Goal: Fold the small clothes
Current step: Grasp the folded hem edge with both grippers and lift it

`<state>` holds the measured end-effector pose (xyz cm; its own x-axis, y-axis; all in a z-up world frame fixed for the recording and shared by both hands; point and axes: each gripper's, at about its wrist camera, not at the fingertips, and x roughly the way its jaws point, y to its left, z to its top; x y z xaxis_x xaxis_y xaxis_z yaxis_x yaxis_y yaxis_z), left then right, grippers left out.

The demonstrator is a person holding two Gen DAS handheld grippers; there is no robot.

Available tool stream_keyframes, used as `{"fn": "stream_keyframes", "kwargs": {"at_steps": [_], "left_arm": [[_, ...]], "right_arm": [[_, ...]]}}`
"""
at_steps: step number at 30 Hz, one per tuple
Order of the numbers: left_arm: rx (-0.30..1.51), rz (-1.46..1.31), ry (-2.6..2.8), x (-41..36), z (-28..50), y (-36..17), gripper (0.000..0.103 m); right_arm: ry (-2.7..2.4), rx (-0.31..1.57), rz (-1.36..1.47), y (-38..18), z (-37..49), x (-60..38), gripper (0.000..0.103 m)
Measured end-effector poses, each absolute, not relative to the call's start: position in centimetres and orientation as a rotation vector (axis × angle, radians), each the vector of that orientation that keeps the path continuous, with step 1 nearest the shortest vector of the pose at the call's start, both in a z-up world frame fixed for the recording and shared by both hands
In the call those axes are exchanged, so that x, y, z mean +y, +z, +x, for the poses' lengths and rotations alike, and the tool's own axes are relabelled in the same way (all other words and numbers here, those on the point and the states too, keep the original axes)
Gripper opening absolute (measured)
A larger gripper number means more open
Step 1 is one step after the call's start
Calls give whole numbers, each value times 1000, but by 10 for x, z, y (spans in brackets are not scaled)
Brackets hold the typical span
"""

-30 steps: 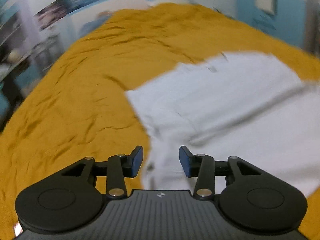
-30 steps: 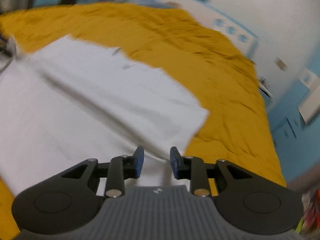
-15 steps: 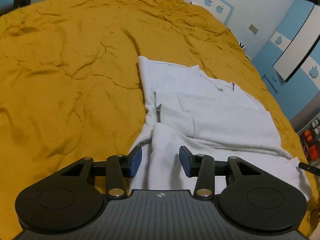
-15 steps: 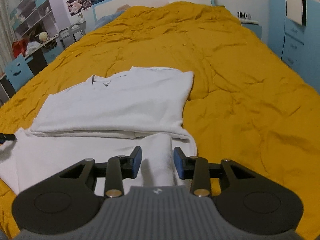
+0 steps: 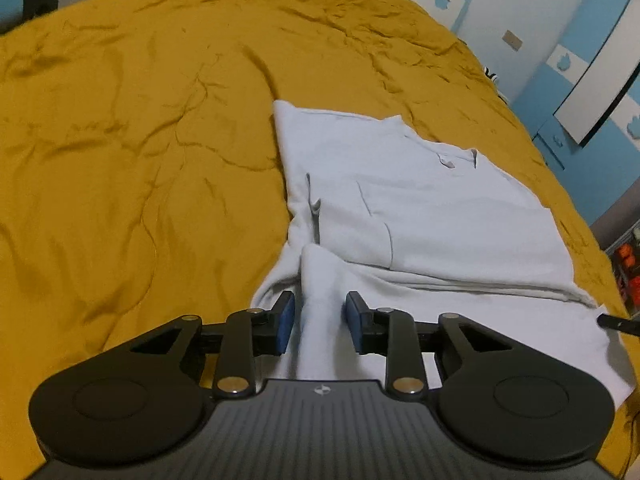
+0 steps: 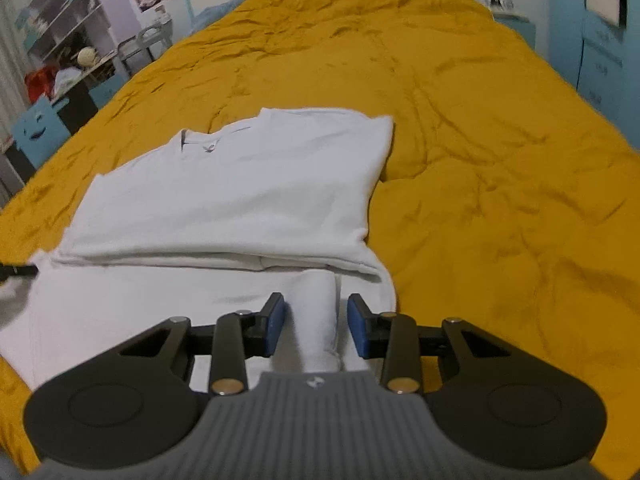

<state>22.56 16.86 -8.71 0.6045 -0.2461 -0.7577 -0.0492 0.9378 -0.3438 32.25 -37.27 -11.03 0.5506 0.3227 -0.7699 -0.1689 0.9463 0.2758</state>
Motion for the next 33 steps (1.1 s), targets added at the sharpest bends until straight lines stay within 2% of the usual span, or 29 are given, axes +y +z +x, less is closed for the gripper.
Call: {"fn": "stream_keyframes", "kwargs": {"at_steps": [2,3,7,8,9,12,21,27,33], "left_arm": [[916,-374,-134,168,224,-87,34],[906,-373,-147,166,223,-86,33],[835,-239,-159,144,222,-70,29],[835,-219,-149,141,225,-67,27],[833,-215,-141,140,227,-65,16],[817,-239,-123,146,229,-55,10],[608,-177,-140,148,206,17,9],[483,-81,-127,138,241,65,9],[420,-40,-56,126,298,69,9]], "right_arm": [[287,965,208,-114,324,-375,28],[287,967,219,-115,324,-375,20],[298,940,219,-107,319,-372,9],[301,932,208,-103,317,-370,8],[300,923,193,-99,316,-368,7],[304,899,150,-85,311,-363,6],[329,747,91,-12,287,-369,3],[325,627,56,42,315,-368,3],[288,506,12,66,370,-355,3]]}}
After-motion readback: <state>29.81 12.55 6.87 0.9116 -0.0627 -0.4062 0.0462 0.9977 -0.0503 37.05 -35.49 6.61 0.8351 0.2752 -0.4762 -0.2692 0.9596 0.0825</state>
